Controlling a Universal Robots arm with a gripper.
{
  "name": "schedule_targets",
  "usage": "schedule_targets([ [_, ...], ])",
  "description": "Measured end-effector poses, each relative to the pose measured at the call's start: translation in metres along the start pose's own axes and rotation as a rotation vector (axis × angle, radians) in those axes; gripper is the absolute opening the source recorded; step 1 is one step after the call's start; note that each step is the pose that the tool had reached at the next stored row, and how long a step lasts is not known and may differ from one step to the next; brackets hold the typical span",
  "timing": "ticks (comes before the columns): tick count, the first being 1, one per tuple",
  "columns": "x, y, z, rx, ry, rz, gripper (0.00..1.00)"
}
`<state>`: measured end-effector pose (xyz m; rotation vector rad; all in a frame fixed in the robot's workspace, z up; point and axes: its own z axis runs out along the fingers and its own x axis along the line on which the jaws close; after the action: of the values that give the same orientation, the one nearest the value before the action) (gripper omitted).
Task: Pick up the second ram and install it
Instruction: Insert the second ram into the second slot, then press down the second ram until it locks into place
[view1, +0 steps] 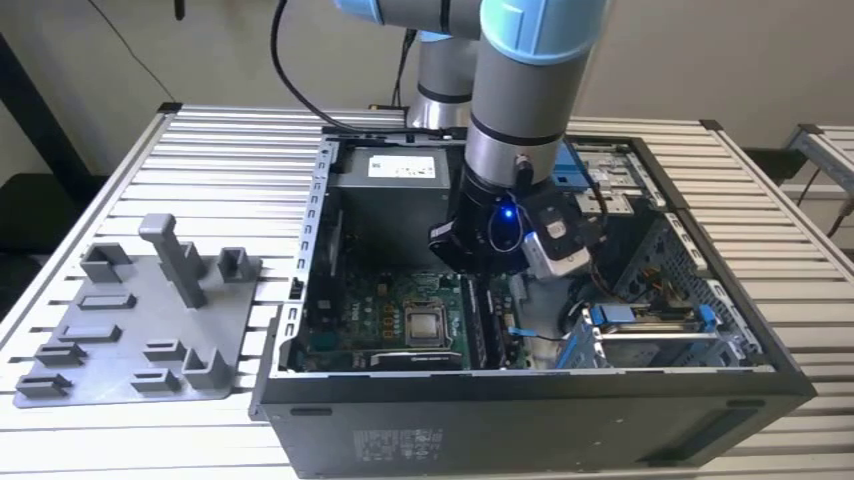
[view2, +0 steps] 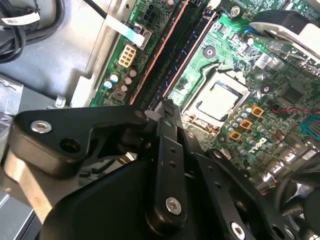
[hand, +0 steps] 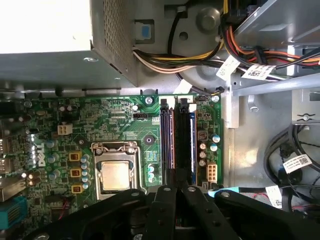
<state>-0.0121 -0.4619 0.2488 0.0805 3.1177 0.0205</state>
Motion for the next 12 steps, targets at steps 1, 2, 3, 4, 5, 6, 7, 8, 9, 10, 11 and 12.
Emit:
schedule_targets([
  [1, 0.0, 0.0, -0.0003, 0.0001, 0.0001, 0.0, 0.11],
  [2, 0.0, 0.0, -0.0006, 0.0001, 0.0, 0.0, 0.11],
  [3, 0.0, 0.0, -0.0008, 0.0, 0.0, 0.0, 0.11],
  [4, 0.0, 0.0, -0.0011, 0.0001, 0.0, 0.0, 0.11],
  [5, 0.0, 0.0, -0.0013, 0.0, 0.0, 0.0, 0.11],
  [6, -0.0001, 0.0, -0.0016, 0.0001, 0.0, 0.0, 0.11],
  [7, 0.0, 0.0, -0.0019, 0.0001, 0.0, 0.0, 0.11],
  [8, -0.0001, 0.0, -0.0021, 0.0, 0.0, 0.0, 0.11],
  [9, -0.0001, 0.0, -0.0024, 0.0001, 0.0, 0.0, 0.11],
  [10, -0.0001, 0.0, -0.0027, 0.0, 0.0, 0.0, 0.11],
  [11, -0.0001, 0.0, -0.0029, 0.0, 0.0, 0.0, 0.11],
  [12, -0.0001, 0.0, -0.0032, 0.0, 0.0, 0.0, 0.11],
])
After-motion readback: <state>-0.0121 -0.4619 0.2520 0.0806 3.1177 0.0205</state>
